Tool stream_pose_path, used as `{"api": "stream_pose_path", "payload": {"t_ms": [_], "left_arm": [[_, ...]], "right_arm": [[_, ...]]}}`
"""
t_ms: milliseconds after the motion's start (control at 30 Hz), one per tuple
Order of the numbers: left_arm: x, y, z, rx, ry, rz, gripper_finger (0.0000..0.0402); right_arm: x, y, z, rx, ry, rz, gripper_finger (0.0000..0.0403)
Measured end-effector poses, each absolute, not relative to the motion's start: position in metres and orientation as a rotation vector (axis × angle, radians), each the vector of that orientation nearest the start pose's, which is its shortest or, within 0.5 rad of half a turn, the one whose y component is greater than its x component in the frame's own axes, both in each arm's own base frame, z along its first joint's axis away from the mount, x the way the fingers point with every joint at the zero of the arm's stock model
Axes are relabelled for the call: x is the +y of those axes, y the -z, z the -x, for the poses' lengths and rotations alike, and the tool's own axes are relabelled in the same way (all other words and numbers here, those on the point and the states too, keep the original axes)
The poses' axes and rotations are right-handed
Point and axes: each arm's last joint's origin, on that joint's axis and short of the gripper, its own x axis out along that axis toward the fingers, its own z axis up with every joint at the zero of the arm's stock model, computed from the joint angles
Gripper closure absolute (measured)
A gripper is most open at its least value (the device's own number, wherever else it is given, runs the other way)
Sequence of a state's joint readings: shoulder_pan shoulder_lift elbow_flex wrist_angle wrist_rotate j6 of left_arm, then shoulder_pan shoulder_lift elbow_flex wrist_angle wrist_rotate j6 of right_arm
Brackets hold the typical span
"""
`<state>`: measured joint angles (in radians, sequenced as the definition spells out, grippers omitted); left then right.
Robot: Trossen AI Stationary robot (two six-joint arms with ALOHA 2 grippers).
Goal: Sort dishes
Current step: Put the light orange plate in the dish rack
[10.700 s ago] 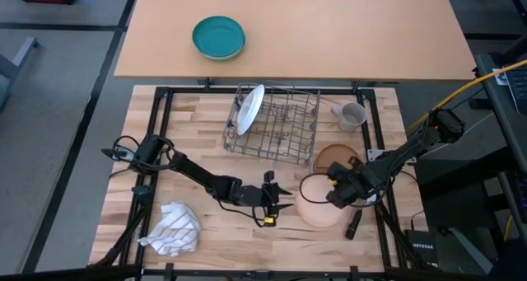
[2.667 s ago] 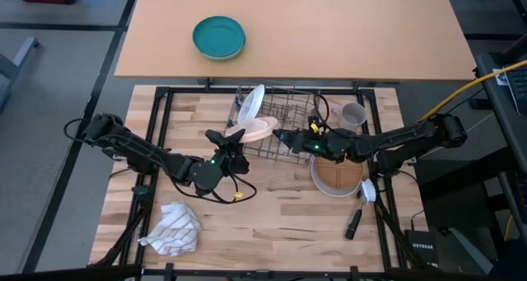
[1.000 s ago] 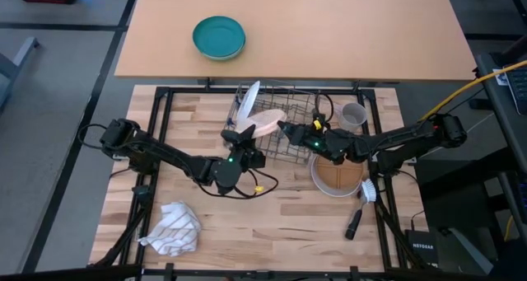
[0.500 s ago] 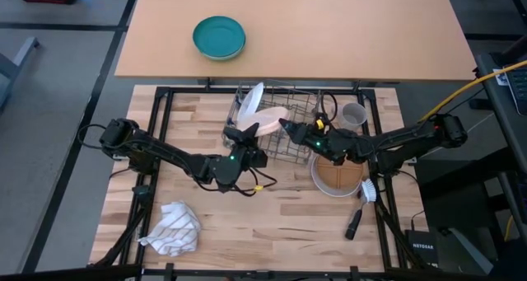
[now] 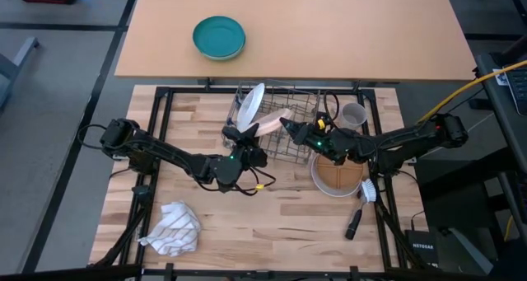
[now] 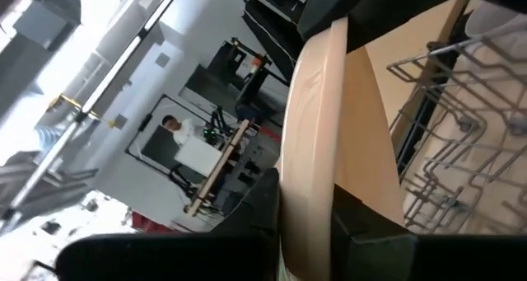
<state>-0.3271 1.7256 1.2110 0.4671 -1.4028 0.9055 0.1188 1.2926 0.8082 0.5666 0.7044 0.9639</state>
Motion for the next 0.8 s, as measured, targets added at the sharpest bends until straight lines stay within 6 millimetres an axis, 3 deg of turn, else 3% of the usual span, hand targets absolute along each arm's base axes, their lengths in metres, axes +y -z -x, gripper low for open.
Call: {"api": "stream_pose_path", "payload": {"t_ms": [200,500,800], "left_arm": [[-0.094,-0.291,-0.366,0.423,-1.015,-0.689,0.0369],[-0.096,-0.287,-0.366,0.279,-1.012,-0.454,0.0291],[-0.105,-0.290,-0.363,0.253,-1.022,-0.416,0.0261]], "right_arm": [[0.015,-0.303,-0.282,-0.335,0.501,-0.938,0.0332],[0.015,-0.304,-0.284,-0.274,0.475,-0.748,0.0337],[0.016,-0.302,-0.284,-0.207,0.487,-0.537,0.0394]]}}
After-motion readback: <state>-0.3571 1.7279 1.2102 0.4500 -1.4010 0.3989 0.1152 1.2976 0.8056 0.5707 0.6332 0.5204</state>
